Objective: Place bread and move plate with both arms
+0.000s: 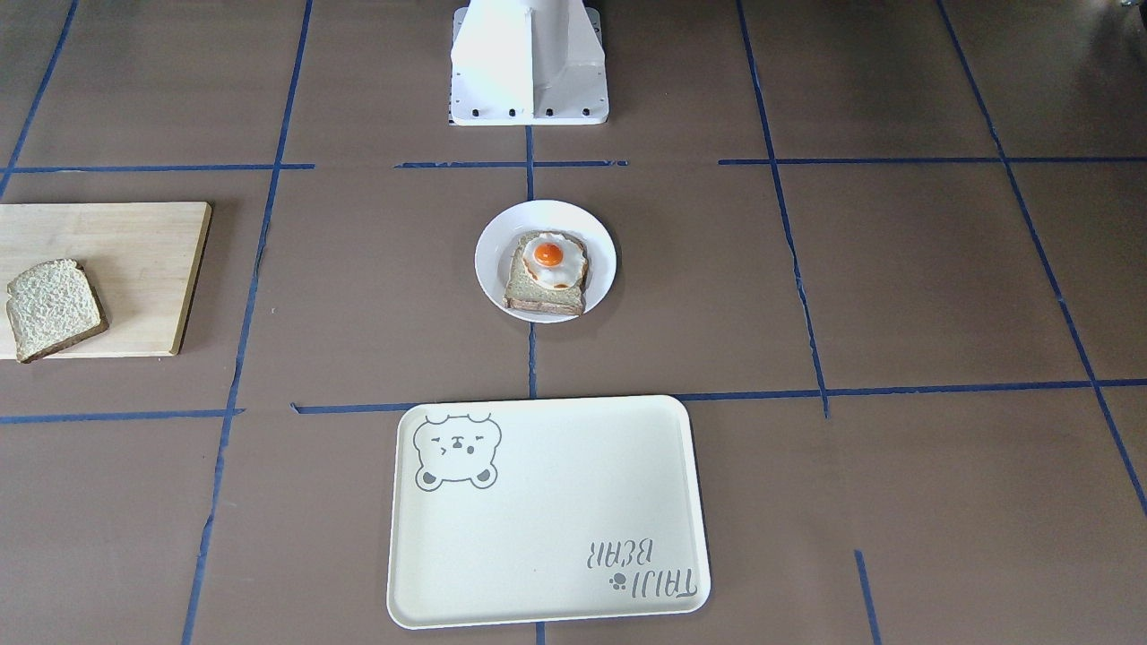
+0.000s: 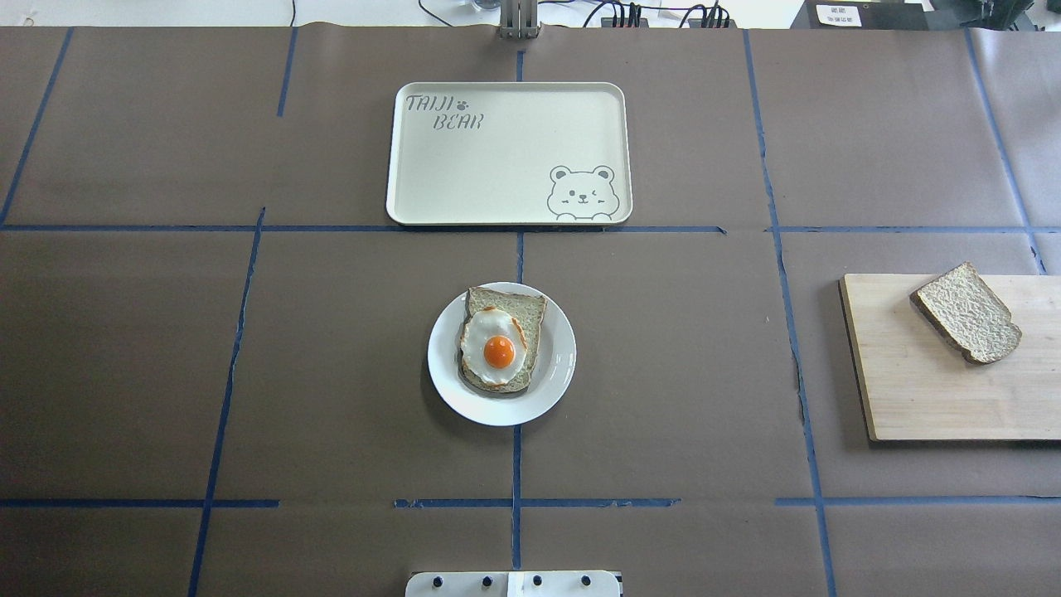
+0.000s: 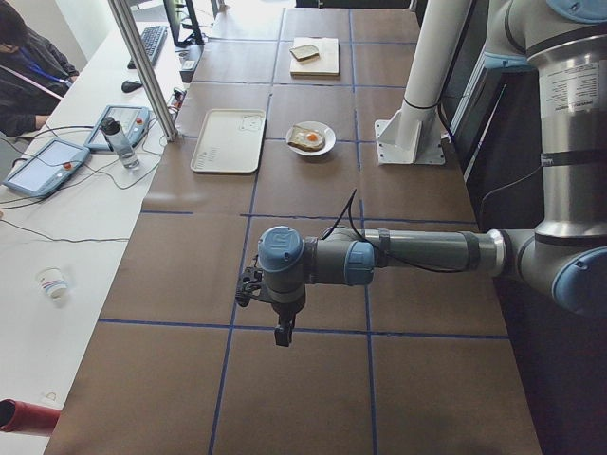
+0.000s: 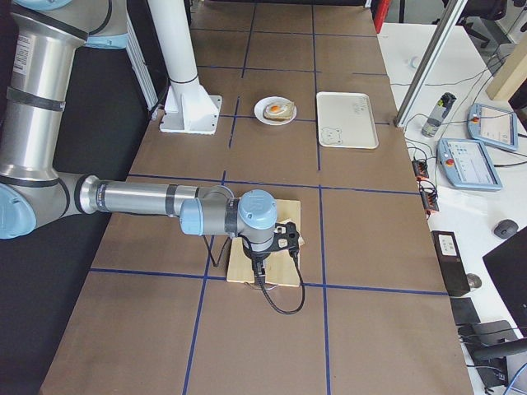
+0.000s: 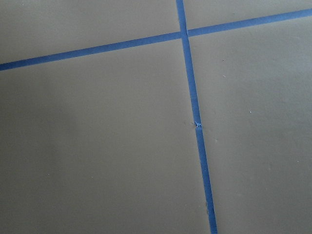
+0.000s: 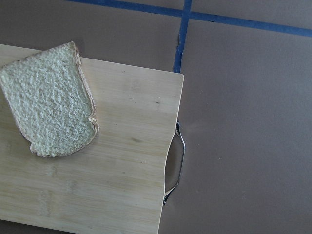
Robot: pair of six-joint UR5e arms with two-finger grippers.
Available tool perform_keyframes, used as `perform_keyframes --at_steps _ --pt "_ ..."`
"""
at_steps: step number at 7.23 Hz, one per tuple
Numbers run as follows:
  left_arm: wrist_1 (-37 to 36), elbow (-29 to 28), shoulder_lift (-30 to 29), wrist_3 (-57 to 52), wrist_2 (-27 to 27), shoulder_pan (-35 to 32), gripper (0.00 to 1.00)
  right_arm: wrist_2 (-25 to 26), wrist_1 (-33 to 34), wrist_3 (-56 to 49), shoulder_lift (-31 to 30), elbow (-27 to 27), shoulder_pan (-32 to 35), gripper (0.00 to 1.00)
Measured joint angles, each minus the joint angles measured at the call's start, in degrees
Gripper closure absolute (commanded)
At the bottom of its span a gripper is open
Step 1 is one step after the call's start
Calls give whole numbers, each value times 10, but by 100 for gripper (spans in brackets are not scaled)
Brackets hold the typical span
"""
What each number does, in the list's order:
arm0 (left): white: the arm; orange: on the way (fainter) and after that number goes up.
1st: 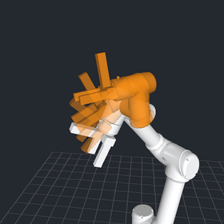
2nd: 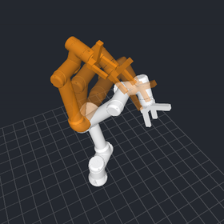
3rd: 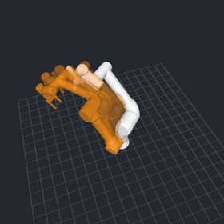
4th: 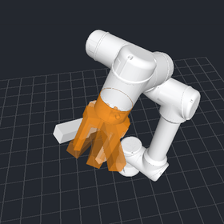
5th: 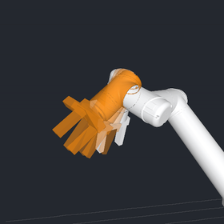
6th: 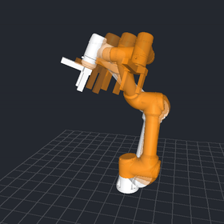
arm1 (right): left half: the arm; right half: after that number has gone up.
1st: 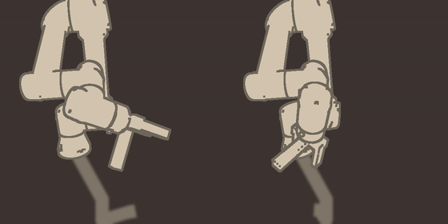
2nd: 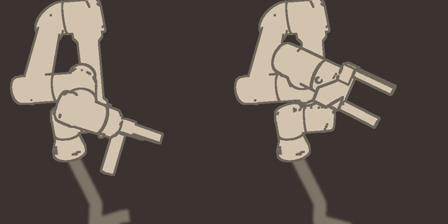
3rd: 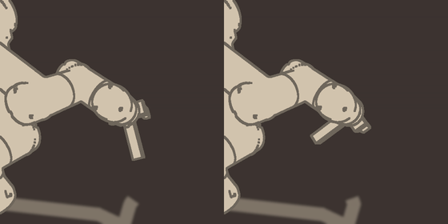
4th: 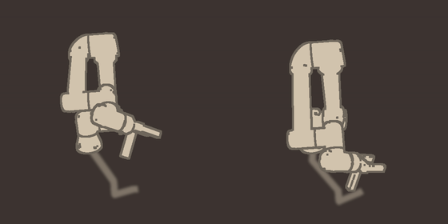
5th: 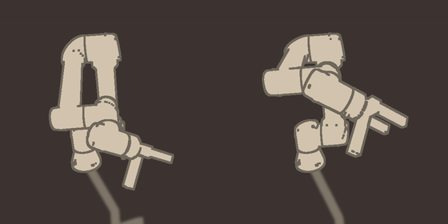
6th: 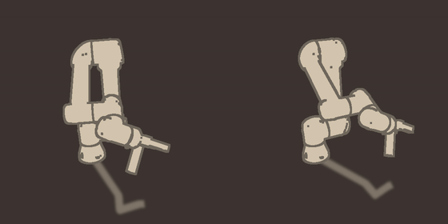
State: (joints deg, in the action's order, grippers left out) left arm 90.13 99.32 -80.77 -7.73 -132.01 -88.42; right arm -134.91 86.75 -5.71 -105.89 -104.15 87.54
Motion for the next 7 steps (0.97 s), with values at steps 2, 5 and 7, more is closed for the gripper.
perform_keyframes --at_steps 2,5,7 --pt "0 1 0 0 -1 1 0 -3 -5 0 7 -1 -5 0" --pt "1 -2 0 1 -2 2 0 -4 -105 60 45 37 -86 0" --pt "1 -2 1 1 -2 3 0 -4 -305 177 66 141 -138 5"
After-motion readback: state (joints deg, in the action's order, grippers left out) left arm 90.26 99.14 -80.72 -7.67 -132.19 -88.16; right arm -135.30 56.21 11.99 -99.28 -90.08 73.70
